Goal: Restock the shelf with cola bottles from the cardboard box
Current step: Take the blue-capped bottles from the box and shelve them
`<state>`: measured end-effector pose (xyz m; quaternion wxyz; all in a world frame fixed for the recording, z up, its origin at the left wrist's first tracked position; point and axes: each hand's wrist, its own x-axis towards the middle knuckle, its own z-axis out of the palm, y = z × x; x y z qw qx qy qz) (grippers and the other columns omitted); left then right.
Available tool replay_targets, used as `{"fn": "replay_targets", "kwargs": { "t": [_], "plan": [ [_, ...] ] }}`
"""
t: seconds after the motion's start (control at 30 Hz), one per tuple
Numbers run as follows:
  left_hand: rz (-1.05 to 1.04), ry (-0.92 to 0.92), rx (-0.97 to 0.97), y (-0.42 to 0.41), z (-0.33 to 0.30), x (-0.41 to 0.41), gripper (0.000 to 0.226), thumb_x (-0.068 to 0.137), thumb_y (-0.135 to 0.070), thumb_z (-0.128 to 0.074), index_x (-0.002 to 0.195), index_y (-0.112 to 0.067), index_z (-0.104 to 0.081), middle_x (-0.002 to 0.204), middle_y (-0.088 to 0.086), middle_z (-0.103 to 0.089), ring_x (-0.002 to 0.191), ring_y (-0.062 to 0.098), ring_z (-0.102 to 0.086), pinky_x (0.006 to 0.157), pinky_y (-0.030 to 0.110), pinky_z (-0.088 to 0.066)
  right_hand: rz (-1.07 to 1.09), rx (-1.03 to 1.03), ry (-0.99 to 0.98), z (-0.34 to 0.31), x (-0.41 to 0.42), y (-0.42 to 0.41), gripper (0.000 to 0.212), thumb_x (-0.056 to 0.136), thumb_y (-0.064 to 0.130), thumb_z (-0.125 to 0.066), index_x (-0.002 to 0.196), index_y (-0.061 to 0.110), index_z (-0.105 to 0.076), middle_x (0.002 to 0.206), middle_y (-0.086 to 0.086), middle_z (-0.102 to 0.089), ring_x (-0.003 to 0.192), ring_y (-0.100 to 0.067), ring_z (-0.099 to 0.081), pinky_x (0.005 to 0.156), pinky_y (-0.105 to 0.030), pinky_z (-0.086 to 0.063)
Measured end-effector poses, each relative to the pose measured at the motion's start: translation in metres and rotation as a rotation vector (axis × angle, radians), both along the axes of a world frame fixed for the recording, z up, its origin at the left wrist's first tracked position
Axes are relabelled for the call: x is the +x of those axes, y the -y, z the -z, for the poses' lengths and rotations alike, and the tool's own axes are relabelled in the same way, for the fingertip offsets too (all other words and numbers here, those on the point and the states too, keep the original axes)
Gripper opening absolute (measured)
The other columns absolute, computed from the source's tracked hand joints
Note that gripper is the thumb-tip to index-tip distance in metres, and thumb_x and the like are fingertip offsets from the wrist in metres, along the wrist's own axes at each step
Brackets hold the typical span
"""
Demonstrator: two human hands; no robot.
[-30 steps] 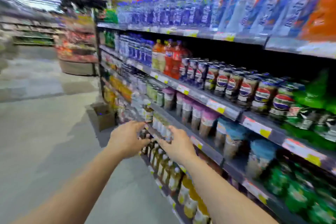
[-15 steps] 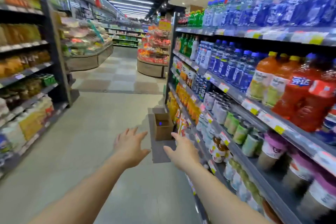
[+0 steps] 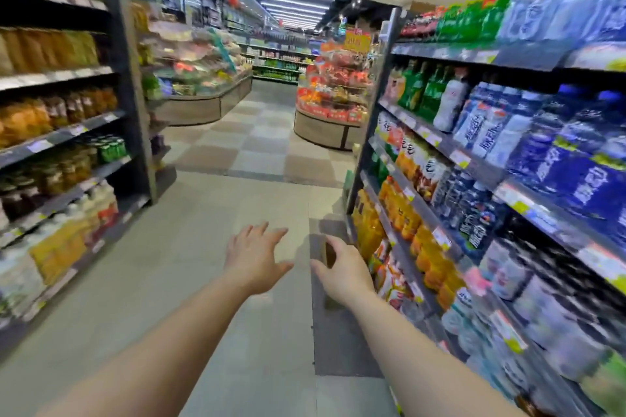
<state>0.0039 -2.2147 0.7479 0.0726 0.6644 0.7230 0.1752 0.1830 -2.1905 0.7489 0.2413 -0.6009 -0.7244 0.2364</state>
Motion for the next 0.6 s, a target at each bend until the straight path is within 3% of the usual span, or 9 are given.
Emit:
{"fn": "replay_targets", "kwargs": {
  "t": [0.13, 0.3, 0.6],
  "plan": [
    [0.057, -0.025, -0.019, -0.122, -0.012, -0.019, 0.070, 0.084, -0.055, -0.056, 0.145, -0.036, -0.029, 0.157, 0.005, -0.023, 0.143, 0.027, -0.019, 0.116, 0.043, -0.019, 0.063, 0.002, -0.046, -0.007, -0.013, -0.106, 0.055, 0.089, 0.038, -0.062, 0.139, 0.027, -0.042, 0.137, -0.005, -0.049, 0.125, -0.024, -0.048, 0.103, -0.037, -0.043],
    [0.175, -0.041, -0.011, -0.258, -0.004, 0.007, 0.068, 0.083, -0.055, -0.058, 0.143, -0.036, -0.033, 0.156, 0.003, -0.027, 0.142, 0.025, -0.023, 0.115, 0.043, -0.022, 0.201, -0.013, -0.052, 0.006, 0.010, -0.228, 0.062, 0.089, 0.043, -0.060, 0.144, 0.030, -0.035, 0.143, -0.003, -0.044, 0.131, -0.025, -0.042, 0.104, -0.041, -0.041],
    [0.298, -0.022, -0.027, -0.516, 0.044, 0.052, 0.071, 0.082, -0.056, -0.060, 0.144, -0.038, -0.032, 0.156, 0.002, -0.027, 0.142, 0.024, -0.024, 0.114, 0.042, -0.024, 0.325, -0.058, -0.078, 0.070, 0.071, -0.470, 0.063, 0.086, 0.044, -0.065, 0.141, 0.030, -0.039, 0.139, -0.001, -0.048, 0.123, -0.024, -0.049, 0.092, -0.032, -0.043]
  ]
}}
